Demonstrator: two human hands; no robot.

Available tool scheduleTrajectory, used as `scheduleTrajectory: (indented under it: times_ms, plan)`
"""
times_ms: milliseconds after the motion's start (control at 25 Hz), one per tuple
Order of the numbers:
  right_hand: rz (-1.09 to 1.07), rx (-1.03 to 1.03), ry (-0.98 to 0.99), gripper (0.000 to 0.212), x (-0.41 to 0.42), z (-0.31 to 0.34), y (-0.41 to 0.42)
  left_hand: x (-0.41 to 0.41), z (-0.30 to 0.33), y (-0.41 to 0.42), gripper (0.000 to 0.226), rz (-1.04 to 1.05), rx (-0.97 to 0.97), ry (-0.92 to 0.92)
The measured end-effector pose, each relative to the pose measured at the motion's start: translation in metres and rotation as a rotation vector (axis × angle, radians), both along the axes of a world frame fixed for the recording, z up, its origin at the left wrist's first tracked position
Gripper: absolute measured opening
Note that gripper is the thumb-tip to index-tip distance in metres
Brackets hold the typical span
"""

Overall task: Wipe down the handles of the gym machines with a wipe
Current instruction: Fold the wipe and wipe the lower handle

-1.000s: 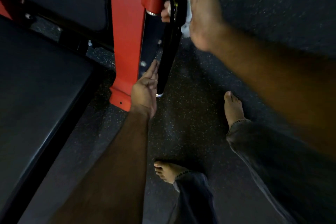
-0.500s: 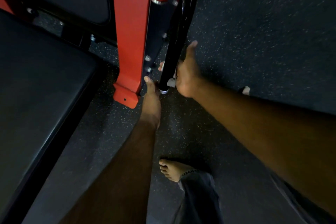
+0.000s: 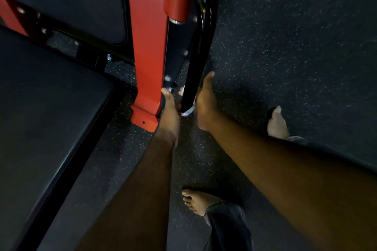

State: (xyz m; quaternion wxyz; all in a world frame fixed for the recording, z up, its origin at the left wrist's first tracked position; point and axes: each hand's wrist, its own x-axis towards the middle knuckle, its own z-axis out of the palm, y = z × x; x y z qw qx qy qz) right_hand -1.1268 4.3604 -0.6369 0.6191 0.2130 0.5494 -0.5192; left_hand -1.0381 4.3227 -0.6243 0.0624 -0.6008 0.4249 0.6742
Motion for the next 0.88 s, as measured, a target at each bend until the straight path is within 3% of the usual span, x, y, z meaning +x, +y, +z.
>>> scheduleTrajectory:
  times_ms: [120,280,400,480,560,680,880]
  plan:
    - [-0.05,-0.153,0.033,0.102,-0.052,0.019,-0.012,-0.005,0.005,-0.004,0.088,-0.042,0.016,0.002]
    - [-0.201,-0.369,0.158,0.076,-0.1,0.039,-0.024,-0.007,0.006,-0.009,0.096,-0.021,0.025,-0.012]
    - [-0.088,-0.178,0.355,0.045,-0.048,0.013,-0.021,-0.005,0.002,-0.006,0.099,-0.016,0.026,-0.018]
    - [0.014,0.005,0.304,0.033,-0.004,0.002,-0.009,-0.001,-0.001,-0.002,0.097,-0.026,-0.014,-0.002]
    - [0.102,0.059,0.174,0.026,0.012,-0.004,0.0,0.0,0.0,0.0,0.094,-0.014,-0.031,0.007]
    - [0.164,0.104,0.105,0.041,-0.017,0.007,-0.008,-0.007,0.006,-0.001,0.098,-0.021,0.008,0.055]
    - [-0.003,-0.152,0.158,0.066,-0.102,0.06,-0.03,-0.014,0.014,-0.001,0.103,-0.034,0.035,-0.041]
